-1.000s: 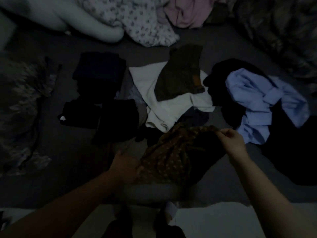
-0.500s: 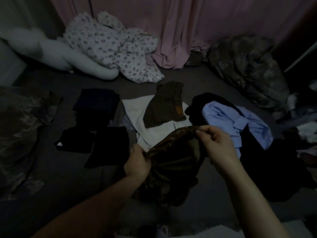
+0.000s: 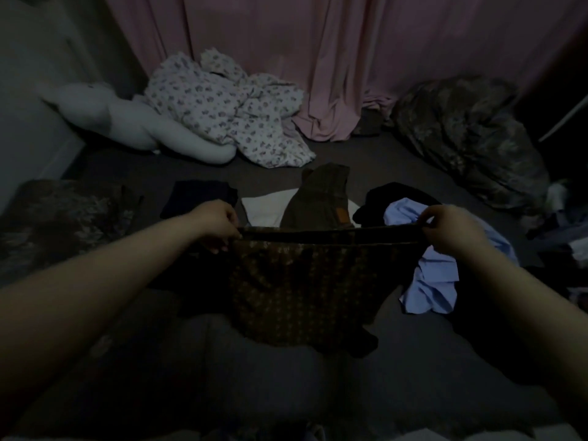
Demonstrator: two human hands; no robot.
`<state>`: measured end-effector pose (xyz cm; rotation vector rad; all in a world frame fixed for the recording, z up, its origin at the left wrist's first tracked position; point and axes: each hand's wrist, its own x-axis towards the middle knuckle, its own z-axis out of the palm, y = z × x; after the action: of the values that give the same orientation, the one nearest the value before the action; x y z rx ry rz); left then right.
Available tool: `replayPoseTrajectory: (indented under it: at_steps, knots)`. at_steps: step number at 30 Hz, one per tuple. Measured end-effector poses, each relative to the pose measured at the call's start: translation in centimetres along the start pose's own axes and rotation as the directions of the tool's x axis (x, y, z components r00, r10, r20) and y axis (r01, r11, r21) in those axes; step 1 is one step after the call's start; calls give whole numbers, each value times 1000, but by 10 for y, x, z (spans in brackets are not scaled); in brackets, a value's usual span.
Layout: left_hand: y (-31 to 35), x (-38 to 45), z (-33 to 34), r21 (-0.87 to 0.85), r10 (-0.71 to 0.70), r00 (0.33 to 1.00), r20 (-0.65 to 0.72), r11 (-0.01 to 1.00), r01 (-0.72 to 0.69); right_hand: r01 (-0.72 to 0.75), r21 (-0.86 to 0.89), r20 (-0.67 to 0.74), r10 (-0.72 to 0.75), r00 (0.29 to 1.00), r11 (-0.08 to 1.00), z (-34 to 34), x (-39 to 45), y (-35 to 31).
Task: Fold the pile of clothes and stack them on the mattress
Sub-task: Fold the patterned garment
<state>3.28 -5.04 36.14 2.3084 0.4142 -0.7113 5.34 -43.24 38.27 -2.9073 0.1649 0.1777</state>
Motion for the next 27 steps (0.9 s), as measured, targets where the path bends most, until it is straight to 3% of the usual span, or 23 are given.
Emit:
replayPoseTrajectory:
  at_steps: [3, 5, 6, 7, 8, 10, 12, 15, 17, 18, 20, 22, 27]
  knots:
    - [14, 0, -27, -130, -50, 992, 115, 989, 64, -67, -1, 274, 65, 960, 998, -23, 7, -12]
    - [17, 2, -48, -339, 55, 939, 341, 938, 69, -102, 11, 389, 90, 917, 995, -40, 7, -18]
    - [14, 9, -51, -506, 237, 910, 341, 862, -35, -105, 48, 402, 77, 912, 993, -46, 7, -21]
    - [19, 6, -54, -620, 207, 923, 325, 784, 42, -123, 137, 395, 60, 917, 983, -51, 8, -23]
    - [26, -3, -57, -633, 140, 961, 241, 772, 46, -160, 263, 385, 48, 922, 952, -56, 8, -25]
    - [34, -5, -60, -705, 3, 980, 201, 694, 143, -204, 469, 350, 31, 936, 859, -63, 9, -30]
    - [41, -6, -64, -801, -43, 983, 176, 574, 168, -237, 602, 342, 22, 939, 762, -71, 8, -37]
    - [44, -5, -73, -924, -88, 986, 141, 347, 163, -362, 785, 434, -30, 900, 502, -80, 7, -51]
    - [50, -7, -77, -920, -86, 988, 129, 362, 151, -473, 840, 485, 22, 874, 266, -83, 11, -57]
    - [54, -9, -80, -905, -95, 989, 110, 401, 139, -485, 846, 487, 47, 872, 221, -84, 14, -61]
    - [63, -10, -83, -849, -122, 990, 66, 514, 120, -460, 850, 465, 45, 884, 257, -85, 18, -70]
    - [69, -10, -84, -784, -144, 989, -23, 617, 72, -395, 844, 416, 22, 909, 363, -86, 21, -77]
    - [74, -6, -89, -788, -163, 975, -149, 615, -18, -168, 718, 192, 40, 981, 675, -93, 21, -78]
